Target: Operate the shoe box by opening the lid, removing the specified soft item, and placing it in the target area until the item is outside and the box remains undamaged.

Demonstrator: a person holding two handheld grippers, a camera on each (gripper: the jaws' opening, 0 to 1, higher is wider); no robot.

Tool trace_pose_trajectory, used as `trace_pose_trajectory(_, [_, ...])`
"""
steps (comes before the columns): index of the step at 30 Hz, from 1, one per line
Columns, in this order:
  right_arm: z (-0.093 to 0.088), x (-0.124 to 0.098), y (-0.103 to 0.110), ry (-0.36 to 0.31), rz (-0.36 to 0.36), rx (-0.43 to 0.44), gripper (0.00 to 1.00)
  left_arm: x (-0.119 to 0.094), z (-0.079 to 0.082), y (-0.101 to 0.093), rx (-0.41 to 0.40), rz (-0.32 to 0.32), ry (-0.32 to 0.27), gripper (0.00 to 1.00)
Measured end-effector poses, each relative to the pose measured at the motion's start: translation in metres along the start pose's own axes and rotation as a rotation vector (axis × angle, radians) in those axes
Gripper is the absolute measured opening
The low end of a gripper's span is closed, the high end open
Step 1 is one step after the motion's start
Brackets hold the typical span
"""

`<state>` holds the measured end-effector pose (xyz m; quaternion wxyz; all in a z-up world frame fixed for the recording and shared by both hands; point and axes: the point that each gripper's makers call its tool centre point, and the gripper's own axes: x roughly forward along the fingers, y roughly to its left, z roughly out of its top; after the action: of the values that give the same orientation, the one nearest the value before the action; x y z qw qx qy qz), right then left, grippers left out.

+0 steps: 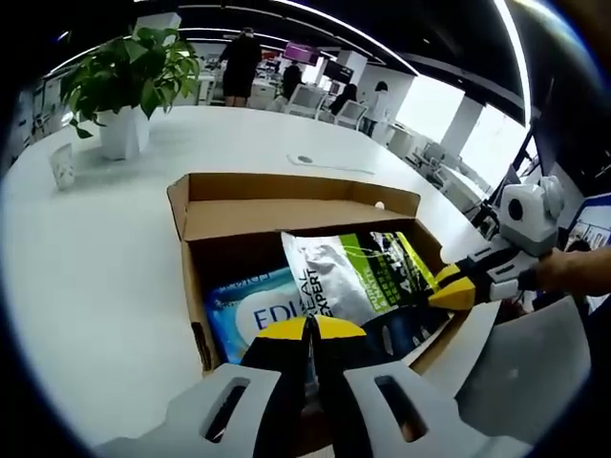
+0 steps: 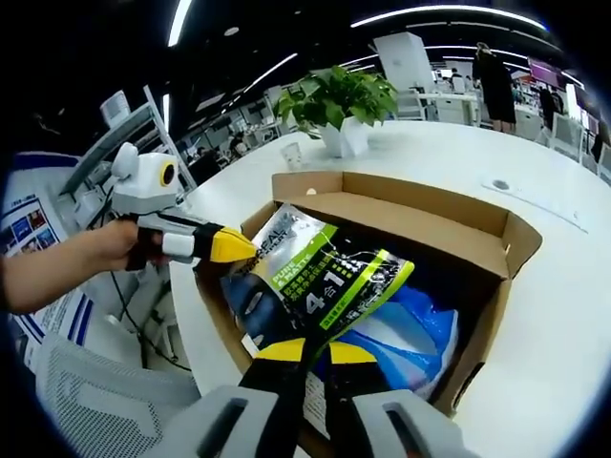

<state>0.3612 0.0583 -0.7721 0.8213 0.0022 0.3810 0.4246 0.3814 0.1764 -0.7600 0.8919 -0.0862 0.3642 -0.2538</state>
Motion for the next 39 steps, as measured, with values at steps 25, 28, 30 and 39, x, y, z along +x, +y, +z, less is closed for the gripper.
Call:
trace_pose_trajectory(25, [0.017, -0.054, -0.023, -0.046, -0.058, 0.006, 0.0, 0.01, 0.029, -0.047, 0.047, -0.043, 0.013, 0.0])
trace_pose_trajectory(28, [0.016, -0.062, -0.03, -0.049, -0.072, 0.02, 0.0, 0.014, 0.031, -0.055, 0.054, -0.057, 0.015, 0.0])
trace_pose_trajectory(30, [0.015, -0.067, -0.034, -0.047, -0.081, 0.035, 0.0, 0.017, 0.033, -0.061, 0.056, -0.073, 0.018, 0.0])
trace_pose_trajectory(39, [0.008, -0.088, -0.055, -0.049, -0.118, 0.064, 0.0, 0.034, 0.04, -0.086, 0.085, -0.113, 0.031, 0.0])
